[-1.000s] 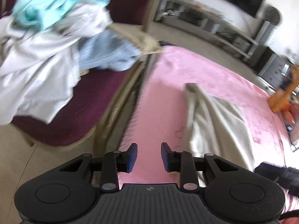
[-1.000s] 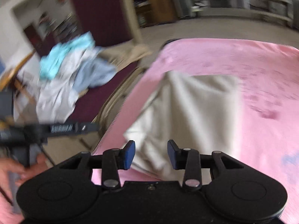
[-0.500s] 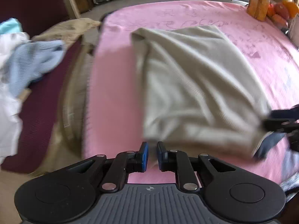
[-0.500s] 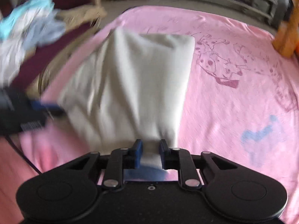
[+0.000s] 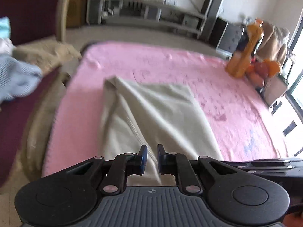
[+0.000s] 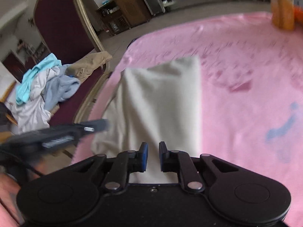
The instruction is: Fold clothes
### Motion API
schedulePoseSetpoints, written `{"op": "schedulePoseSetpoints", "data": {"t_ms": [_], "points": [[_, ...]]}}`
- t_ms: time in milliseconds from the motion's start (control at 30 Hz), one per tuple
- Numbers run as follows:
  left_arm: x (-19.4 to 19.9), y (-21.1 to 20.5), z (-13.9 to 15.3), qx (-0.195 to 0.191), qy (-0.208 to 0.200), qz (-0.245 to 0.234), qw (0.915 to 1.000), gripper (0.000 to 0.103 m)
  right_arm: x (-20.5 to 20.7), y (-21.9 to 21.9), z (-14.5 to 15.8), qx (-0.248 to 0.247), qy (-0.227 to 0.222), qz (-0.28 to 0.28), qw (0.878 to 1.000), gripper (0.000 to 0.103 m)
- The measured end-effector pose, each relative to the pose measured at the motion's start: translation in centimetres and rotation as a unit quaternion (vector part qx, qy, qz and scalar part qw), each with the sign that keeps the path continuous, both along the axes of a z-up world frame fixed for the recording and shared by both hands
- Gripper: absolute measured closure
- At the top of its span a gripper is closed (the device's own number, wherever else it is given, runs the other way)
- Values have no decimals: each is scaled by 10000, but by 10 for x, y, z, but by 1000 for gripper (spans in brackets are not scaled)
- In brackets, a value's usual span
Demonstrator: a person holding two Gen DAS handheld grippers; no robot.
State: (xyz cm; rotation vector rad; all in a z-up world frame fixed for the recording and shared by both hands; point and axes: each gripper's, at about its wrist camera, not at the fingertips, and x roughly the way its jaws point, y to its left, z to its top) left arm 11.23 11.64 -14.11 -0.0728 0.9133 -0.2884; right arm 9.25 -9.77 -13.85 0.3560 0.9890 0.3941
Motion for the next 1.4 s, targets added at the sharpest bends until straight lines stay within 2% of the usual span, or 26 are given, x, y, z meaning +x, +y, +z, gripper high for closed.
{"op": "schedulePoseSetpoints", "data": {"t_ms": [67,100,167,300,333,467,567,633,700,767,833,900,933,967,1067,1133,1200,1267,1300,1333,1367,1400], "points": [[1,-8,-17,428,525,-336,9971,91,8,6,-18,17,300,10,9995,90],[-5,-10,-21,679,601,-508,9946,88,9,8,-26,-20,363,76,9993,92],[-21,-11,-22,1164,485,-751,9892,85,2,12,-28,-267,175,314,9990,95],[-48,9,-19,1524,500,-293,9866,89,-12,14,-12,-939,279,640,9931,95],[-53,15,-18,1527,516,-153,9868,95,-17,12,-8,-1082,294,665,9915,95],[-66,31,3,749,-48,-40,9972,93,-35,-3,10,-1194,85,507,9915,91],[-62,24,9,429,-326,-78,9985,93,-36,-9,14,-878,-70,303,9957,91],[-53,5,0,537,-217,-258,9980,93,-33,-8,12,-695,-97,245,9972,91],[-46,-16,-14,792,72,-585,9951,92,-29,-2,-2,-812,96,249,9963,91],[-46,-34,-26,1214,366,-866,9881,84,-25,2,-15,-991,318,226,9943,92],[-55,-41,-28,1569,385,-1025,9815,84,-27,-2,-9,-1077,409,227,9931,93],[-61,-37,-29,1657,603,-992,9793,83,-29,-7,2,-1191,469,217,9915,92],[-62,-32,-27,1648,574,-918,9804,83,-29,-10,9,-1222,458,195,9913,91],[-62,-26,-21,1530,469,-838,9835,84,-29,-15,22,-1190,352,141,9922,91],[-61,-9,15,782,-53,-715,9944,83,-22,-28,67,-1101,-141,86,9938,86],[-56,-2,40,406,-486,-640,9959,83,-17,-34,97,-1137,-539,89,9920,83],[-42,-2,61,301,-844,-541,9945,83,-9,-37,123,-1326,-1023,126,9858,79],[-25,-9,72,429,-1050,-452,9925,83,3,-39,142,-1507,-1461,170,9776,75],[-15,-14,71,635,-1031,-436,9917,83,11,-41,142,-1581,-1574,170,9746,75],[-6,-20,66,870,-951,-432,9907,82,20,-42,143,-1655,-1686,170,9715,75],[5,-23,56,1127,-746,-388,9901,79,29,-43,141,-1729,-1774,162,9687,75],[17,-26,41,1396,-459,-316,9886,81,38,-44,134,-1793,-1773,136,9676,74]]}}
